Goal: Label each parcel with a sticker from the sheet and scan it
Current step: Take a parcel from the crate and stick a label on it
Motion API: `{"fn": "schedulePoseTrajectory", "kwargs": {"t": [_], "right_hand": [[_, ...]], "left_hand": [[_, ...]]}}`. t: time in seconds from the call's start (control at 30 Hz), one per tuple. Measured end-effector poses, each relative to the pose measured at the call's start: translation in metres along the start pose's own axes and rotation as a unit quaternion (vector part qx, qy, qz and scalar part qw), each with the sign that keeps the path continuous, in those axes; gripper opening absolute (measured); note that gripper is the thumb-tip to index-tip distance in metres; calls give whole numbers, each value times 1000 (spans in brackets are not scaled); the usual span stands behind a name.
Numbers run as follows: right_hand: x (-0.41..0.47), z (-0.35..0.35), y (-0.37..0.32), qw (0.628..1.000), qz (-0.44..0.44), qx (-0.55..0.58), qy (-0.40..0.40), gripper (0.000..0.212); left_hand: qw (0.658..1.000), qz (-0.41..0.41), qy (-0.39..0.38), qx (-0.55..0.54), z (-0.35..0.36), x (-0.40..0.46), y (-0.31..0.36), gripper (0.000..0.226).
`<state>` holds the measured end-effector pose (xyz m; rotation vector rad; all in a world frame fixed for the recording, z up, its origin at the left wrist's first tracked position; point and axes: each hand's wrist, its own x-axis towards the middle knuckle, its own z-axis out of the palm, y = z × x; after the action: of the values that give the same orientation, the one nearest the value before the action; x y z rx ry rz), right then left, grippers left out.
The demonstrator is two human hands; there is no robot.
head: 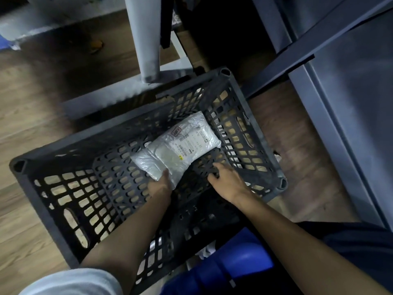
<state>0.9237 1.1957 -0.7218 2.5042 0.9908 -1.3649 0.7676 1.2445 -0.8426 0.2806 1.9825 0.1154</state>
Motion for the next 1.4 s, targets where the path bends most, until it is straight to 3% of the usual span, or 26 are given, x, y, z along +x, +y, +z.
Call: {"fn": "schedulePoseTrajectory", "kwargs": {"t": [0.13,0.23,0.53,0.7,1.03,1.23,1.4], "right_hand": [[-2,0,1,1000,5,-6,-2,55],[-6,0,1,1000,7,-4,-6,53],[-24,-20,-4,999,-41,-31,13,51],[-40,-44,-11,997,-61,-46,30,53],[-89,-94,-14,981,-105,-112,121,36],[-127,-129,-20,961,-132,-154,187,35],[-172,-167,-30,944,-159,-135,257,28]], "left_hand": [[992,66,-67,-87,-7,4,2,49],[984,113,-89,-101,-13,5,5,48],[984,108,-89,-112,-30,-8,4,54],[976,165,-92,-107,-50,-21,5,38],[961,204,-106,-152,-87,-61,16,40],[942,270,-122,-158,-111,-107,39,46],[918,332,-128,-176,-130,-158,65,36]]}}
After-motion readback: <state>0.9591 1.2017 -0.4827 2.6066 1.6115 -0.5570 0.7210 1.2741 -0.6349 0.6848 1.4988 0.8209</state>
